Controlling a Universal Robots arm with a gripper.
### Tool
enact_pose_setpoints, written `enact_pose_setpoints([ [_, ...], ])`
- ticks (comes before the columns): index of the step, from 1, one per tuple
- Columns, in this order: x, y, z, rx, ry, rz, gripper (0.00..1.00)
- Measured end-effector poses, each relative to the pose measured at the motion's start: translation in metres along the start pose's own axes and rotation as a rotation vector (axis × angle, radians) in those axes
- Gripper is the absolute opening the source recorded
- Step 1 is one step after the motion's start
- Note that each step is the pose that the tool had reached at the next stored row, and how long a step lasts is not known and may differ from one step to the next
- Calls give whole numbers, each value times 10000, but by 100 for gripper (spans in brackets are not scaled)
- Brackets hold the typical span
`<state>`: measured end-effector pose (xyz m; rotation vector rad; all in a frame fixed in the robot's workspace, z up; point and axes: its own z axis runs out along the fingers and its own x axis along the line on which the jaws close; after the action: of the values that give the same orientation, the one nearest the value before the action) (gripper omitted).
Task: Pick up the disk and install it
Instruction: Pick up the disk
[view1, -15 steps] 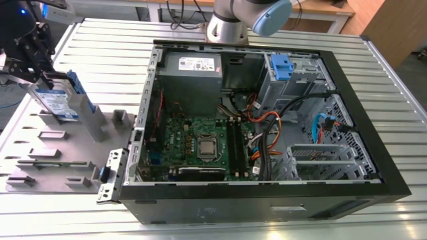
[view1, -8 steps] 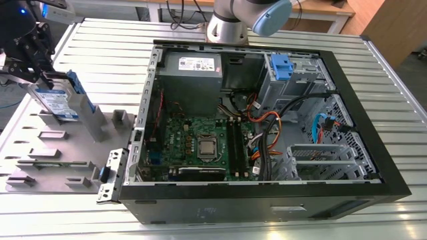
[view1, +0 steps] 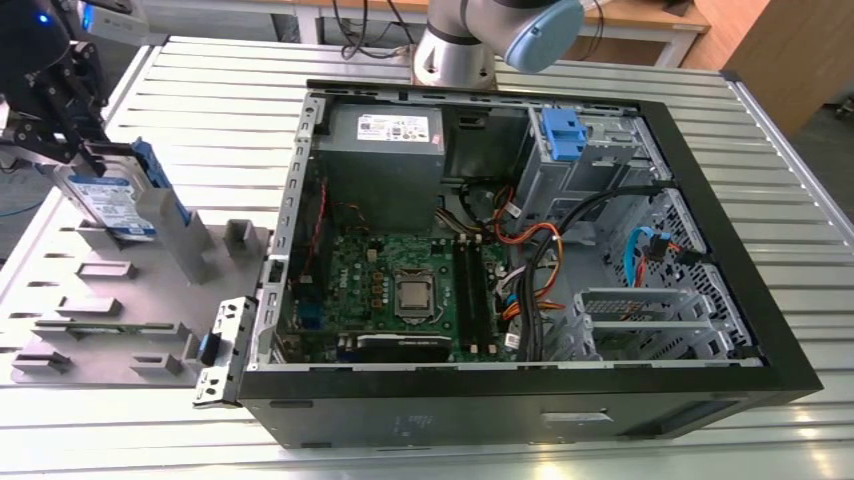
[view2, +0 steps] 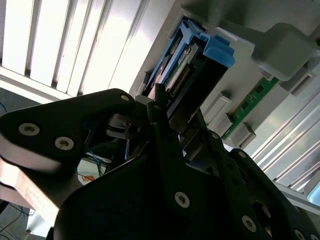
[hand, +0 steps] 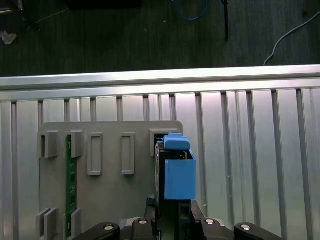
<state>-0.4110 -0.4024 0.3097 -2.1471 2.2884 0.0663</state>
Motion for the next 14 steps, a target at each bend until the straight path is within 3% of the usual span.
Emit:
enact_pose_setpoints([
  [9, -7, 6, -209, 1, -1, 0, 35],
  [14, -7, 6, -219, 1, -1, 0, 35],
])
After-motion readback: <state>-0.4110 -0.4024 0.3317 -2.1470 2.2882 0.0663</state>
